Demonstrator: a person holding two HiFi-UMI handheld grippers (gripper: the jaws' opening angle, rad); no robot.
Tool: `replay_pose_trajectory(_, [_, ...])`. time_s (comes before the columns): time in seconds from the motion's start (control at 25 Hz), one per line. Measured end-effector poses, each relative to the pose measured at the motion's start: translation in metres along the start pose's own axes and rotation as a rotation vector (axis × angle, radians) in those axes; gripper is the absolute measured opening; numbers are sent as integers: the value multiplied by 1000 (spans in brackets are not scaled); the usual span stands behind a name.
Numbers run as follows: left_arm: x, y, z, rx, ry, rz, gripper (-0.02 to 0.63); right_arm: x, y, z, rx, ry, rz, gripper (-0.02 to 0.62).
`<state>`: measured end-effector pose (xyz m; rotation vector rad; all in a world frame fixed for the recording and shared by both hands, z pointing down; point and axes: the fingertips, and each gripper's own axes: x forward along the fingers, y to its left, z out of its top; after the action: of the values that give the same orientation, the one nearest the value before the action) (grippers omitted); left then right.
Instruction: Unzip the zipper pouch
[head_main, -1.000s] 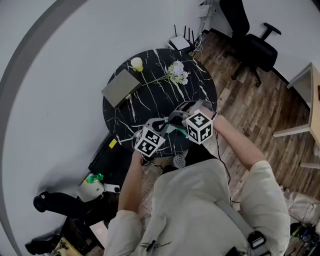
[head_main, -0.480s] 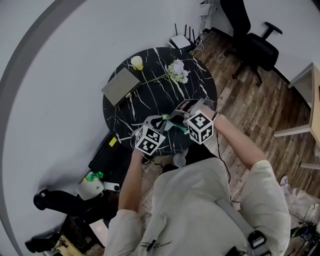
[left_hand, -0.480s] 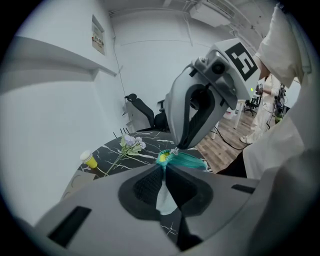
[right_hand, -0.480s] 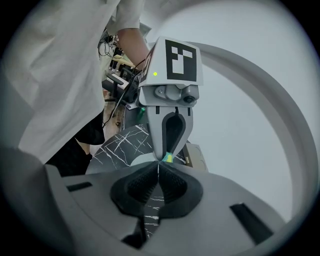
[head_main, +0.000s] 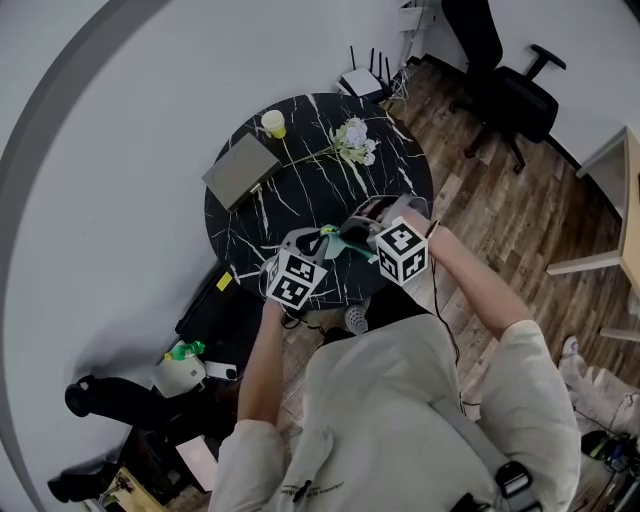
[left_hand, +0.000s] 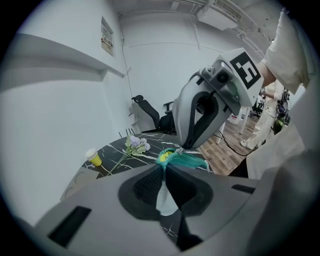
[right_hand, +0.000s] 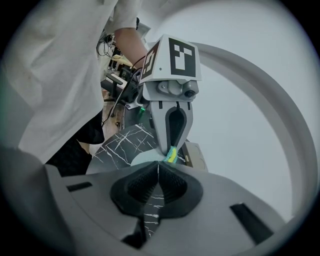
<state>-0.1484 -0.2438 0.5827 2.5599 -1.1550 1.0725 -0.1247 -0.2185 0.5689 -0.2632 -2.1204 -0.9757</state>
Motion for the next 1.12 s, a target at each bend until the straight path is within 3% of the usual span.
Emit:
replay_pose_trajectory(0.44, [-5, 7, -4, -61, -25, 12, 40, 1, 5, -5, -5, 26, 14, 11])
replay_pose_trajectory(1.12, [-11, 20, -3, -77, -33, 37, 40, 1, 23, -31, 35, 84, 72, 11])
